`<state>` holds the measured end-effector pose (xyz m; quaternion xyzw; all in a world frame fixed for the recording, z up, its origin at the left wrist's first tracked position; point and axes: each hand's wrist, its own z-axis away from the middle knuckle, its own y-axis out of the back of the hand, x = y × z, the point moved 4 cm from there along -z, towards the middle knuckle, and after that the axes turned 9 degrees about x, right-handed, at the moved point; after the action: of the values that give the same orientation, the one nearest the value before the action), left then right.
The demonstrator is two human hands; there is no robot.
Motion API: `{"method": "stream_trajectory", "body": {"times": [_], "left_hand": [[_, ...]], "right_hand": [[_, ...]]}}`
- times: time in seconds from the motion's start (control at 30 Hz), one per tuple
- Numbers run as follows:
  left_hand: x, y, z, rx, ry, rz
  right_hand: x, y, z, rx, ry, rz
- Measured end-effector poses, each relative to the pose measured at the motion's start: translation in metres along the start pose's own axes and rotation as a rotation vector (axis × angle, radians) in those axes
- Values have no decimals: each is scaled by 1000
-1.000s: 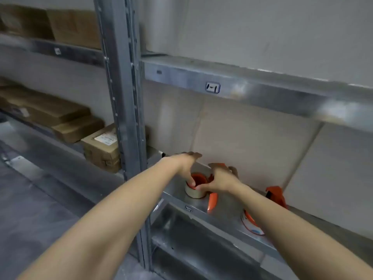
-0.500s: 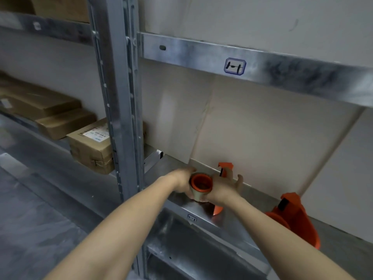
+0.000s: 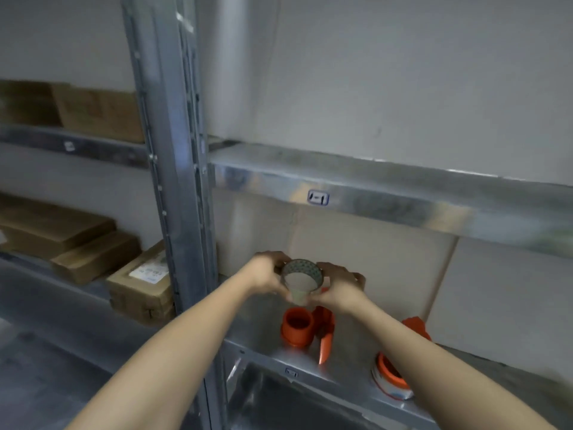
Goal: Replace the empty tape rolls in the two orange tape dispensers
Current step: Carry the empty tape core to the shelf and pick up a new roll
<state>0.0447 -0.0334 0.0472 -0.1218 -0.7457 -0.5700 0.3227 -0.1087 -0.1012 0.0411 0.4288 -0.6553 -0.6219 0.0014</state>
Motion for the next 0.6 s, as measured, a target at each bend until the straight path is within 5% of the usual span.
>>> {"method": "stream_trajectory", "body": {"times": [0.3, 0.6], "left_hand": [[102, 6, 13, -11, -173, -12], [239, -95, 54, -102, -279, 71]], "right_hand": [[17, 90, 43, 201, 10, -92], [128, 194, 145, 278, -129, 74]]}}
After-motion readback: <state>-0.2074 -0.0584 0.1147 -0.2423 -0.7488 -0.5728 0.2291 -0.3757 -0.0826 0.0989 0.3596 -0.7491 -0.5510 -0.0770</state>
